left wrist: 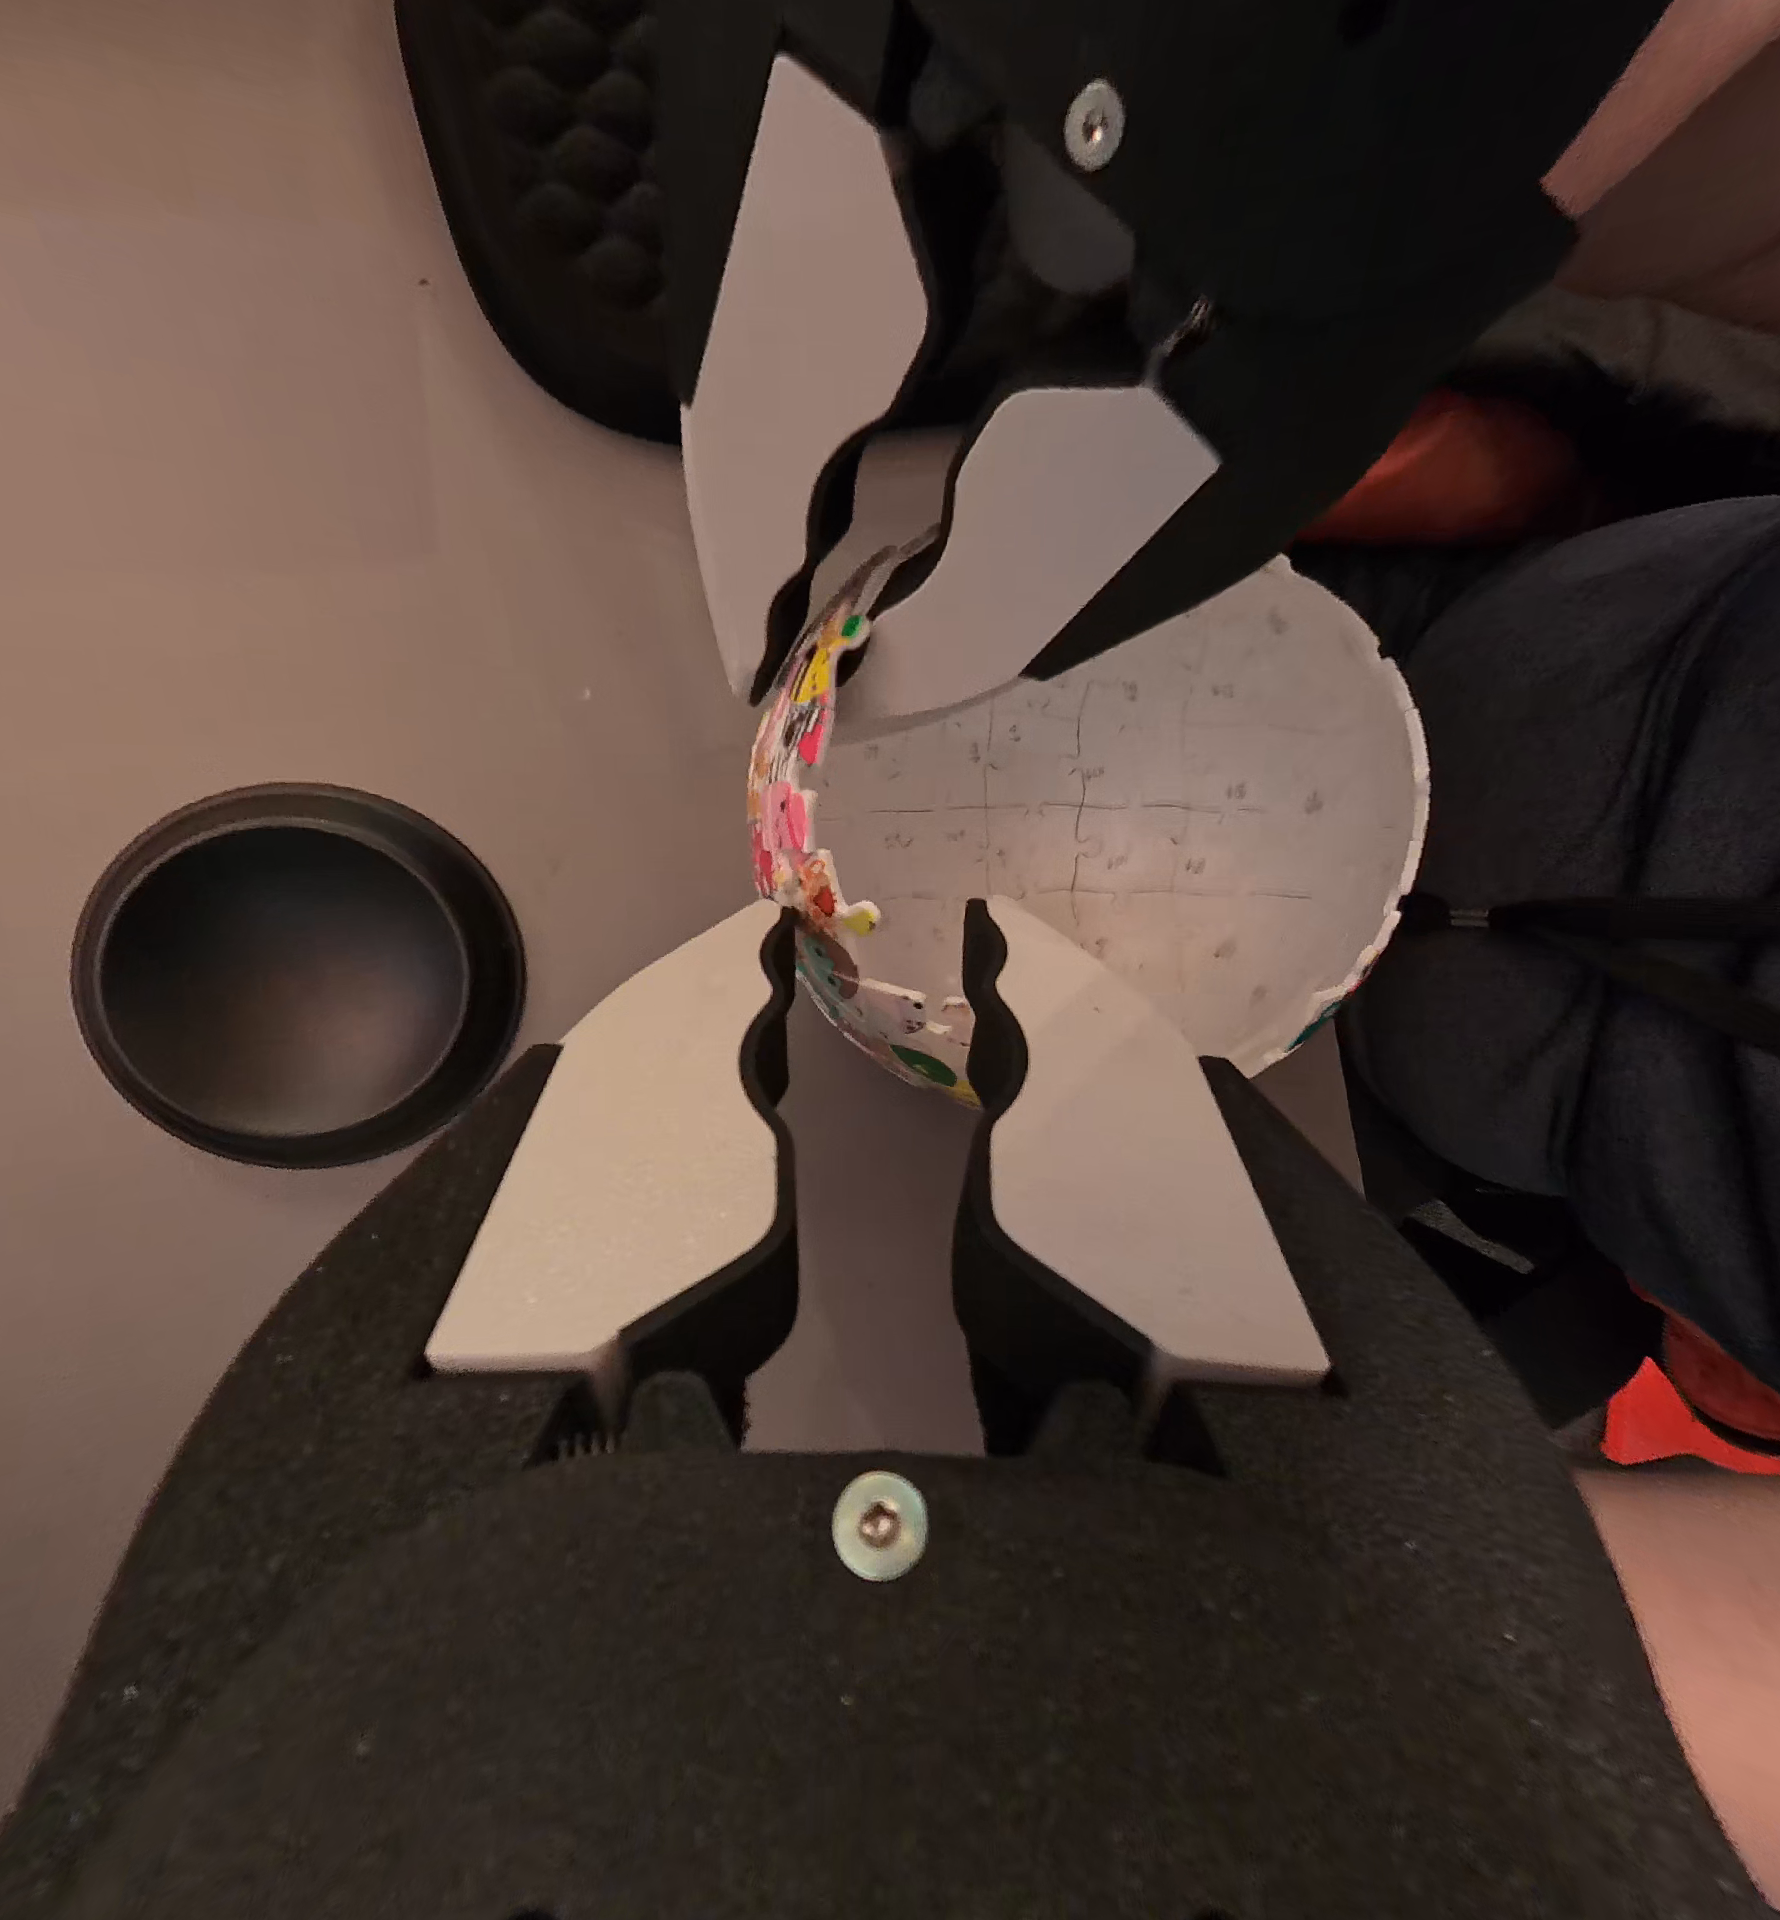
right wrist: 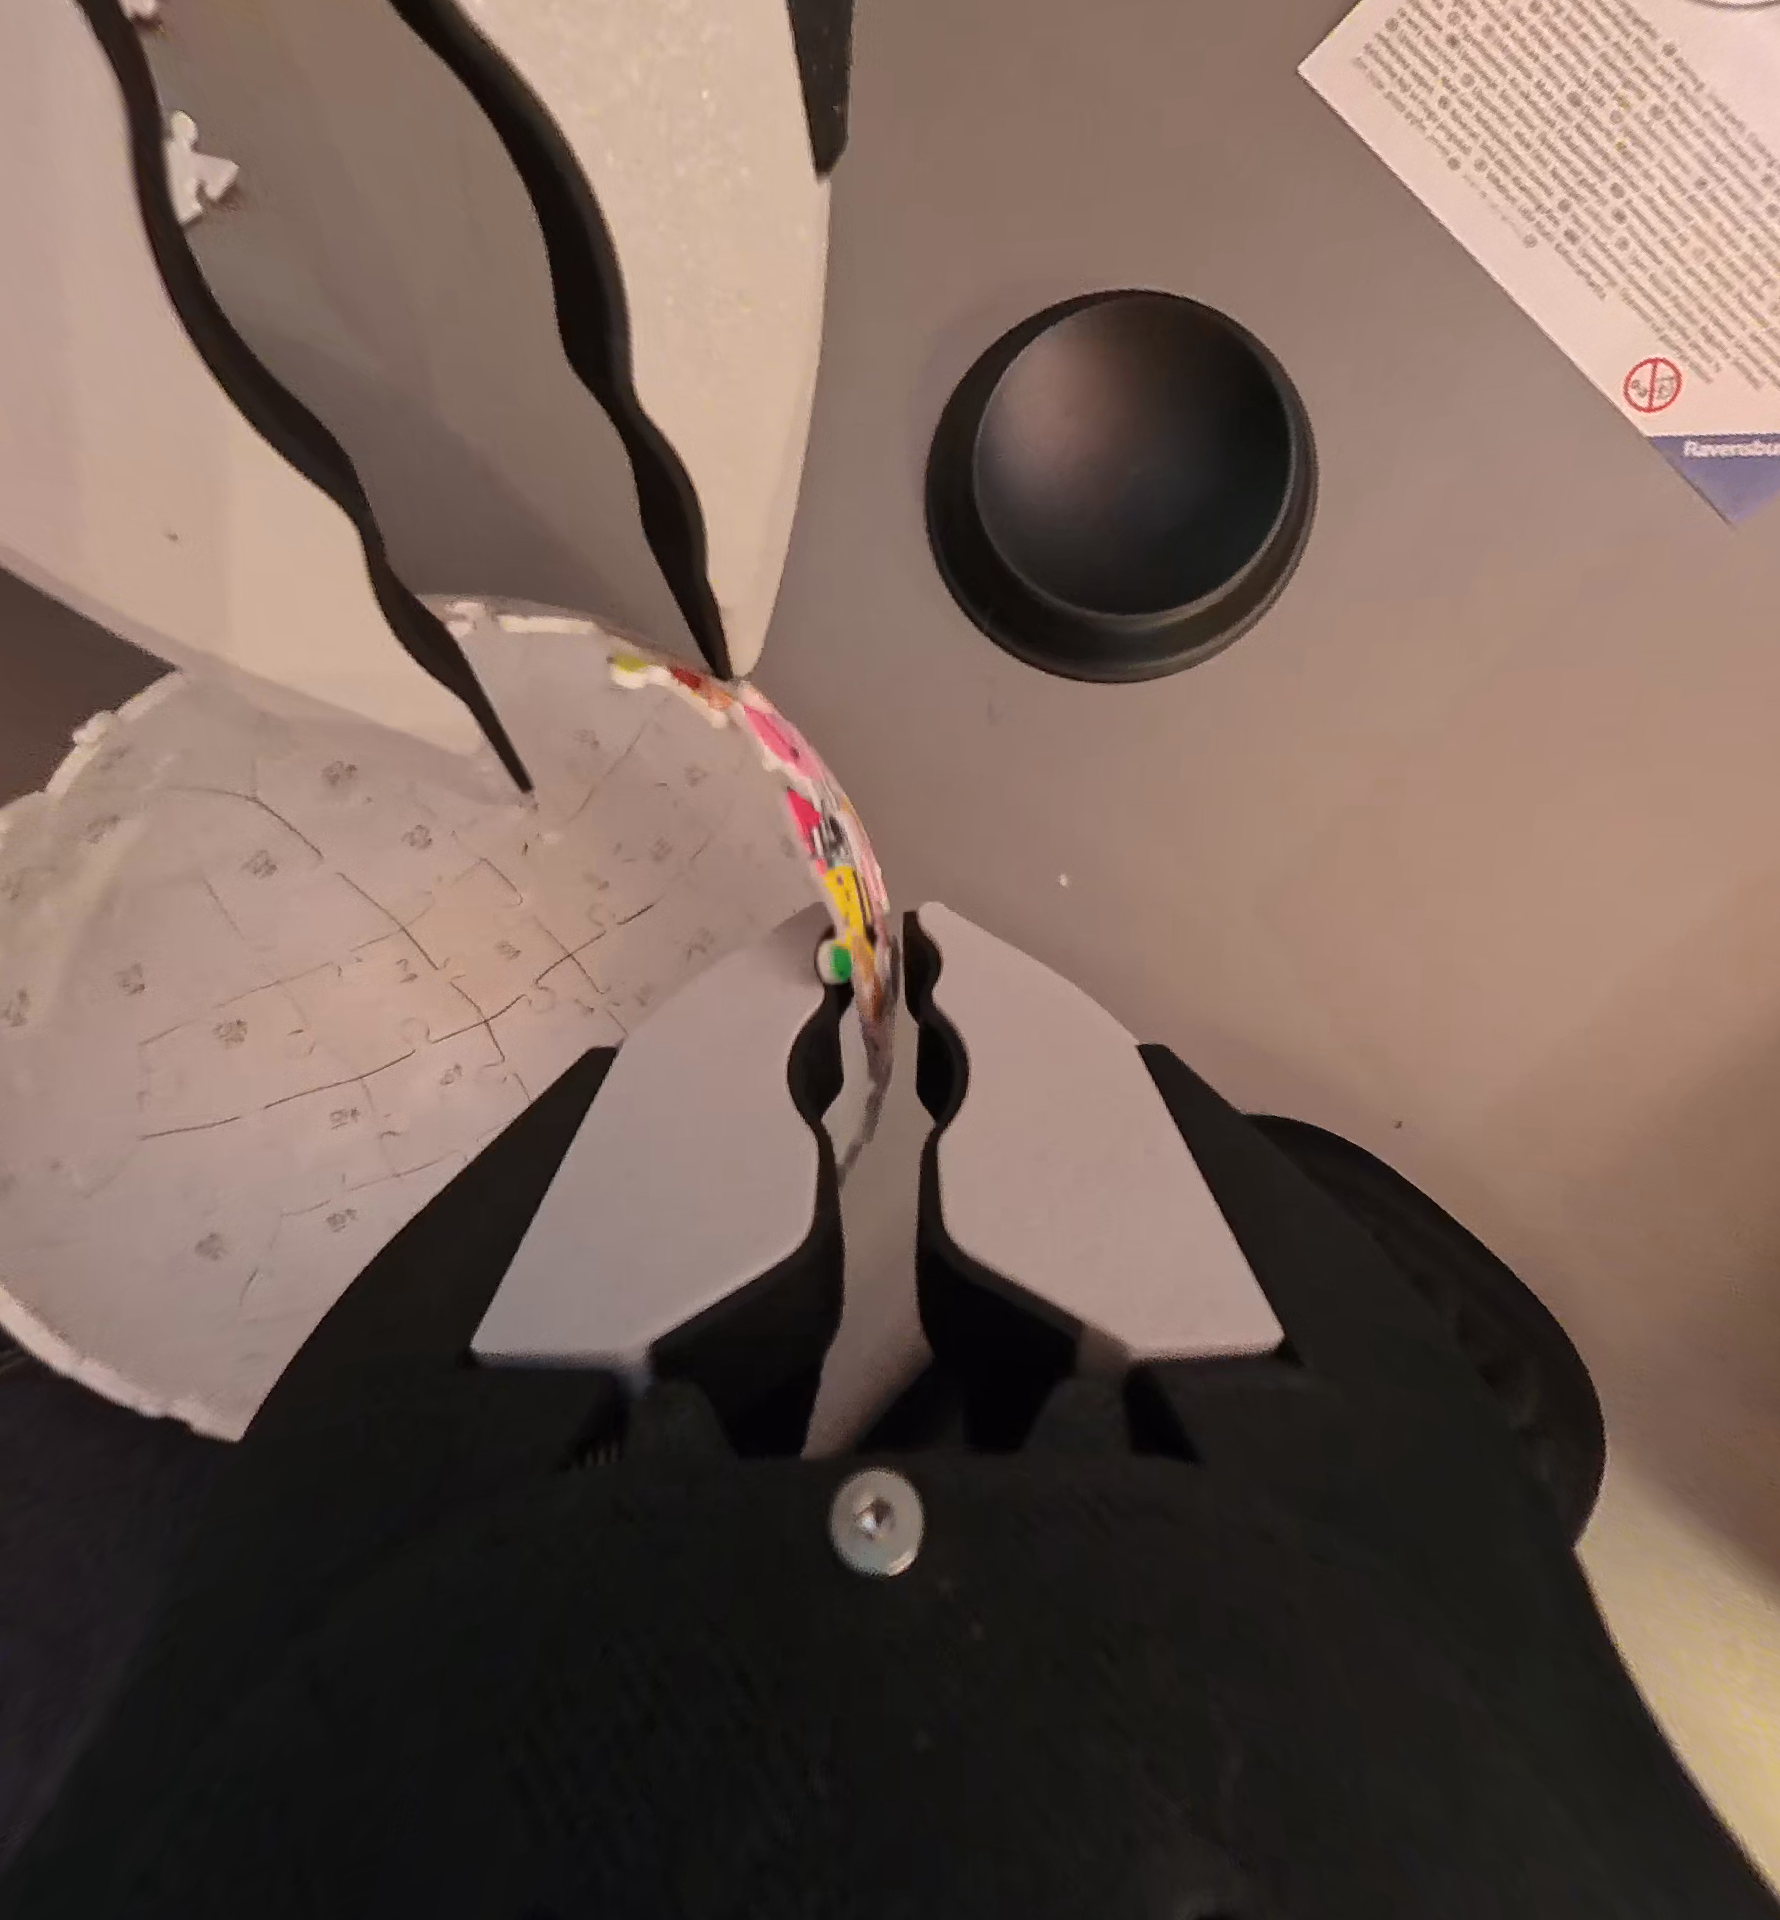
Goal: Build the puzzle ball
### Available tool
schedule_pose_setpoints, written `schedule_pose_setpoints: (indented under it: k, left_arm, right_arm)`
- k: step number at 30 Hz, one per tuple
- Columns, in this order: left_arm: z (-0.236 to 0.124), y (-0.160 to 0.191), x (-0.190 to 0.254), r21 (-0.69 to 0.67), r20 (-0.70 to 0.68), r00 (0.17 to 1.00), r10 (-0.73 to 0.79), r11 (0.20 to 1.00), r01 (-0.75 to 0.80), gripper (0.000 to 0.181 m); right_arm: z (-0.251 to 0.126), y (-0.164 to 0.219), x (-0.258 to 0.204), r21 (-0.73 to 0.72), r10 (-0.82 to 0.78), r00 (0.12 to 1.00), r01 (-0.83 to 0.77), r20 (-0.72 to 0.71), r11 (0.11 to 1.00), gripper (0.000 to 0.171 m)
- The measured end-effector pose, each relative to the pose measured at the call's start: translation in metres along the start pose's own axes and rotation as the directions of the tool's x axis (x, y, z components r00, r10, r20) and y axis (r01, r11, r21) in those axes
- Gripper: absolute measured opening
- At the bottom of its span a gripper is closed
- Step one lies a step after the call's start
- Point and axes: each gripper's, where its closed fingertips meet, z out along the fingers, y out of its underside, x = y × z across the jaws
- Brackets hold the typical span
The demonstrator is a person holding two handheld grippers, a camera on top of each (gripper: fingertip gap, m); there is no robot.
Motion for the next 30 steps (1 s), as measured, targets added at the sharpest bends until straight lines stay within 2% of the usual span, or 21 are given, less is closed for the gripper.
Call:
schedule_pose_setpoints:
  k: [19,22,24,26,30]
  left_arm:
    - [-0.001,-0.005,0.004,-0.004,0.04,0.998,0.051,0.999,-0.051,0.028]
    - [-0.001,-0.005,0.003,0.0,0.042,0.998,0.047,0.999,-0.047,0.025]
    - [-0.002,-0.004,0.001,-0.002,0.052,0.998,0.043,0.999,-0.043,0.026]
    - [-0.002,-0.006,0.0,0.01,0.052,0.998,0.042,0.999,-0.042,0.027]
    - [-0.002,-0.006,0.0,0.014,0.045,0.998,0.033,0.999,-0.034,0.026]
  right_arm:
    - [-0.003,0.002,0.0,-0.004,-0.047,0.997,0.047,-0.067,0.999,0.006]
    - [-0.01,-0.002,-0.002,0.018,-0.015,0.999,0.016,-0.033,1.0,0.025]
    - [-0.018,-0.008,-0.007,0.065,-0.013,1.0,0.013,0.008,0.998,0.026]
    - [-0.029,-0.012,-0.006,0.09,-0.021,1.0,0.022,-0.01,0.996,0.032]
    - [-0.039,-0.006,-0.007,0.037,-0.042,0.998,0.044,-0.055,0.998,0.03]
